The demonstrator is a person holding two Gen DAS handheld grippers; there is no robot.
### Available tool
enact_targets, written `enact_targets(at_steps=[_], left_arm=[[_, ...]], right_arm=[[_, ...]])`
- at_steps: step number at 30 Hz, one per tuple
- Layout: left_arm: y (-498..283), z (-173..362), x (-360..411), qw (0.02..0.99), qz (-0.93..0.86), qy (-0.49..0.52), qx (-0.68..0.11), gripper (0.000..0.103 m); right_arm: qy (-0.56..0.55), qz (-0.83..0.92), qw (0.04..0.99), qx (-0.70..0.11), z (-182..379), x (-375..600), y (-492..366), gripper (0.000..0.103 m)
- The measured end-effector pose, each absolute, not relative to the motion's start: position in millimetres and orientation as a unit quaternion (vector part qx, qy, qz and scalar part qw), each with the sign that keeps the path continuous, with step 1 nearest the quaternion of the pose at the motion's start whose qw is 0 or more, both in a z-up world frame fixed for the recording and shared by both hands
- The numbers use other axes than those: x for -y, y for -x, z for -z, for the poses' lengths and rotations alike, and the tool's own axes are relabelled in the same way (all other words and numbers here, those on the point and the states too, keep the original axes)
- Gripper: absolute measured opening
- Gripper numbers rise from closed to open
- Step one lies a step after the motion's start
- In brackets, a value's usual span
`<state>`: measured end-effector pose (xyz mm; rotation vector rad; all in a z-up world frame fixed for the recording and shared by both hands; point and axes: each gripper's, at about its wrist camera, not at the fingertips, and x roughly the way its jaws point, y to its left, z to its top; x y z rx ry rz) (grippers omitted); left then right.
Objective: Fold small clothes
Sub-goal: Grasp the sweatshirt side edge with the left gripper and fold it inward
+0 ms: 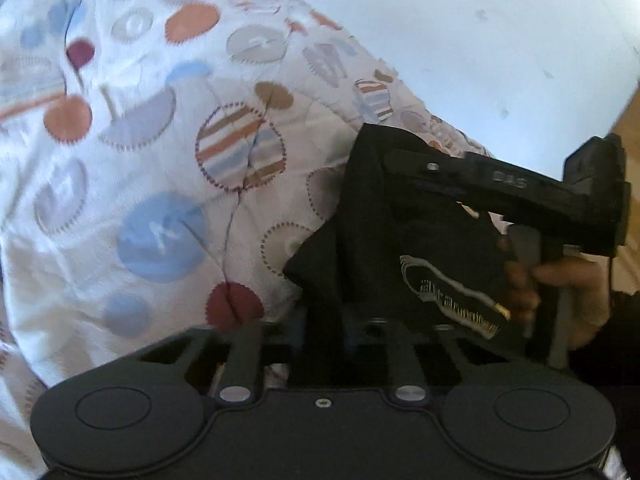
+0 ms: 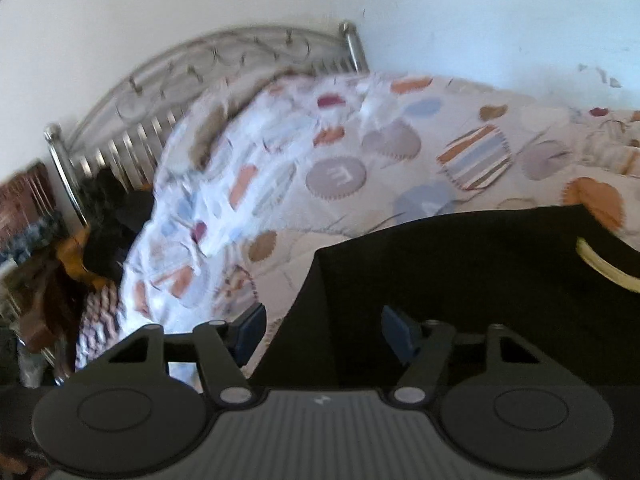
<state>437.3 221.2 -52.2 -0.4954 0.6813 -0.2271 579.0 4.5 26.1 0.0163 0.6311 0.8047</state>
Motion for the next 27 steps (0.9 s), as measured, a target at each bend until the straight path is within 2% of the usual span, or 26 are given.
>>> enact_targets(at_steps=[1,2,3,5,6,13,19,21,22,23,24,25,27], left_arm=[[-439,53,-222,0.906,0.109,0.247,-0.326,0.005],[-438,54,-224,0.907,0.108,0.254,-0.317,0.003],[-437,53,-225,0.908,0.109,0.260,-0.309,0.003],[-432,51,-226,0.914,0.107,0.265,-0.287,0.002],[-429,50,-227,0.918,0.103,0.266,-0.276,0.002],[-407,45,-252,0.931,0.051,0.311,-0.187,0.002],[-419,55,-256,0.922,0.024,0.329,-0.203,0.001],[-421,58,-257,0.916,0.012,0.339,-0.214,0.003],[-422,61,-259,0.912,0.006,0.343,-0.225,0.005],[-421,63,-261,0.909,0.002,0.345,-0.232,0.009],[-420,63,-262,0.908,-0.007,0.344,-0.239,0.013],[-420,63,-262,0.909,-0.013,0.340,-0.242,0.019],[-417,61,-262,0.910,-0.025,0.334,-0.245,0.026]], right_arm=[[-0.004,-0.390,0.867,-0.310,-24,-9,-582,0.064],[0.005,-0.390,0.864,-0.318,-23,-14,-584,0.047],[0.018,-0.384,0.865,-0.322,-23,-19,-585,0.022],[0.022,-0.385,0.869,-0.311,-26,-20,-583,0.003],[0.008,-0.387,0.872,-0.299,-31,-17,-582,0.002],[-0.070,-0.355,0.907,-0.216,-70,0,-594,0.001],[-0.040,-0.344,0.911,-0.225,-63,-17,-602,0.001],[-0.045,-0.336,0.910,-0.240,-58,-13,-602,0.004],[-0.047,-0.328,0.911,-0.245,-55,-11,-600,0.008],[-0.049,-0.320,0.913,-0.250,-53,-8,-596,0.024],[-0.053,-0.318,0.913,-0.250,-49,1,-591,0.045],[-0.054,-0.318,0.913,-0.249,-47,9,-584,0.052],[-0.044,-0.315,0.914,-0.253,-43,25,-570,0.058]])
